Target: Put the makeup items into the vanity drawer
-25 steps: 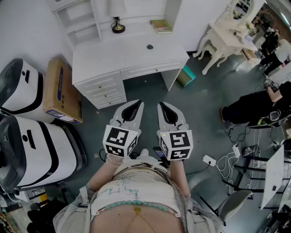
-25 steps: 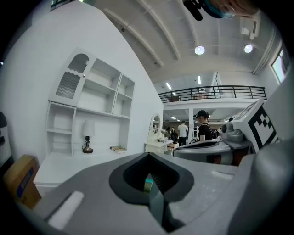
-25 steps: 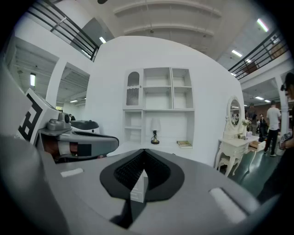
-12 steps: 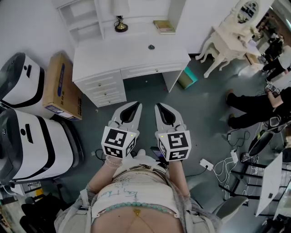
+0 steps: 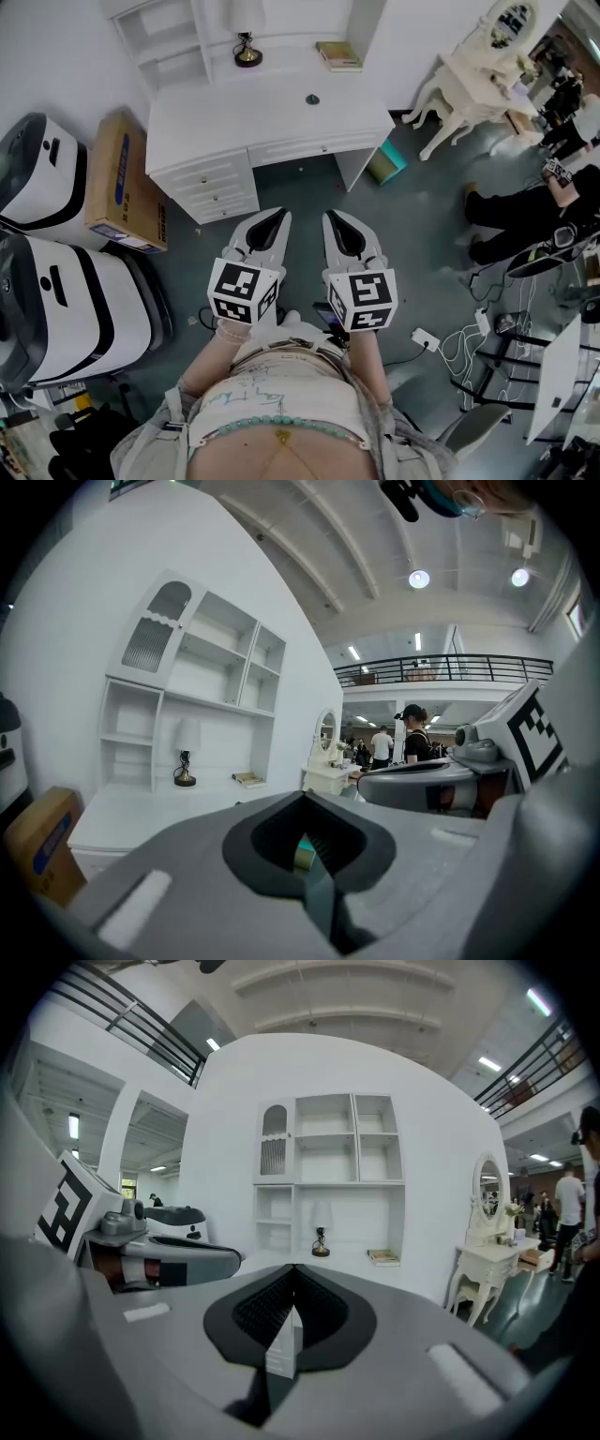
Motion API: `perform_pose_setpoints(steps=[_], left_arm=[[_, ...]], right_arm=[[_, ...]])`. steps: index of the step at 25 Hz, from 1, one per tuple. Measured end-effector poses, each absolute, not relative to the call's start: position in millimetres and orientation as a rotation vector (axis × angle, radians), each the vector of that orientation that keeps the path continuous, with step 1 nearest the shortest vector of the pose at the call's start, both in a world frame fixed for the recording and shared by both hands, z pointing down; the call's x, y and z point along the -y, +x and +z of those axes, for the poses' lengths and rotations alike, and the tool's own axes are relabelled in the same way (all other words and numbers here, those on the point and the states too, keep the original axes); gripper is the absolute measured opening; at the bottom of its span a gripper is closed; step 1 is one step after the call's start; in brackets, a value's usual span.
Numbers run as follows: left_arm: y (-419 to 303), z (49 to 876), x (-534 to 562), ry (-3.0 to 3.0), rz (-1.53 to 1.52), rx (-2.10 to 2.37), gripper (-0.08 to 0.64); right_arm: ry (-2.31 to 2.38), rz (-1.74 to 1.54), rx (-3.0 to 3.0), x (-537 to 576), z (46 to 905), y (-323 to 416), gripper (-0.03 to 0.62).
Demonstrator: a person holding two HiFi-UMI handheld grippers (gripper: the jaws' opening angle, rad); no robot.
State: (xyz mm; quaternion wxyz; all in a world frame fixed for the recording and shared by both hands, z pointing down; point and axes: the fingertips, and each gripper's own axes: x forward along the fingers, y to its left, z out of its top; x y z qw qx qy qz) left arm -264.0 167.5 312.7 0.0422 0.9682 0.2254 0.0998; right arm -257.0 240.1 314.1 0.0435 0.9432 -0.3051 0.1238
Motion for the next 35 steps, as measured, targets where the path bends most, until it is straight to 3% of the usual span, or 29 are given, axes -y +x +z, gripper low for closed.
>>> perform_pose_setpoints(steps=[18, 35], left_arm=[[-159, 314, -123, 2.913, 0.327, -0.918, 0.000], [-114, 316, -93, 2.883, 0.327, -1.039, 0.000]], right_arm=[[2.904, 0.360, 0.802, -177, 310, -162, 0.028], [2.916, 0.372, 0.681, -156, 310, -121, 0.028]])
